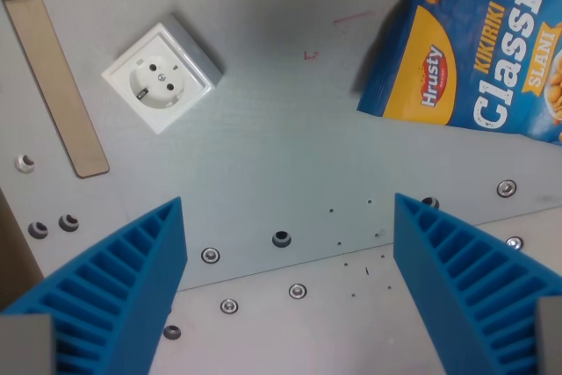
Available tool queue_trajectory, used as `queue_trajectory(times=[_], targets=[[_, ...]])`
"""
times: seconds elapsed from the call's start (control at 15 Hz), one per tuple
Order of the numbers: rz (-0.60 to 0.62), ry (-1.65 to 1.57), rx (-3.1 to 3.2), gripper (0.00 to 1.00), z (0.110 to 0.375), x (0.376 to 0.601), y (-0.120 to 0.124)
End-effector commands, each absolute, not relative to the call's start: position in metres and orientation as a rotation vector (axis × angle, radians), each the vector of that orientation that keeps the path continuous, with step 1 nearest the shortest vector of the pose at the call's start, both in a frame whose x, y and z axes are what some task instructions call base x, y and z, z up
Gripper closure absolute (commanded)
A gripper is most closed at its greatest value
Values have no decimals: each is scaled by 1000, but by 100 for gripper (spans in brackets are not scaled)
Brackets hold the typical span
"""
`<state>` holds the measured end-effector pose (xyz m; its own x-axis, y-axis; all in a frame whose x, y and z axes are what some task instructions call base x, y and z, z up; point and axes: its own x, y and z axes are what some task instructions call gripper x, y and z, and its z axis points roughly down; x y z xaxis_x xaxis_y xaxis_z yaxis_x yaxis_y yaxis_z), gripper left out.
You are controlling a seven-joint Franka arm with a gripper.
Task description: Rotate around base positive x
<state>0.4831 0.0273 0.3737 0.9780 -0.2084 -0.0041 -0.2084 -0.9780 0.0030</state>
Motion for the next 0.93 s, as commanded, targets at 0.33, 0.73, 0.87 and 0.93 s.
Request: queue_trajectory(times=[0.33,0.73,0.87,0.93], targets=[[-13,-336,3188,0,375,483,27],[-27,-343,3267,0,375,483,27],[-32,-346,3293,0,375,483,27],[-35,-347,3307,0,375,483,27]])
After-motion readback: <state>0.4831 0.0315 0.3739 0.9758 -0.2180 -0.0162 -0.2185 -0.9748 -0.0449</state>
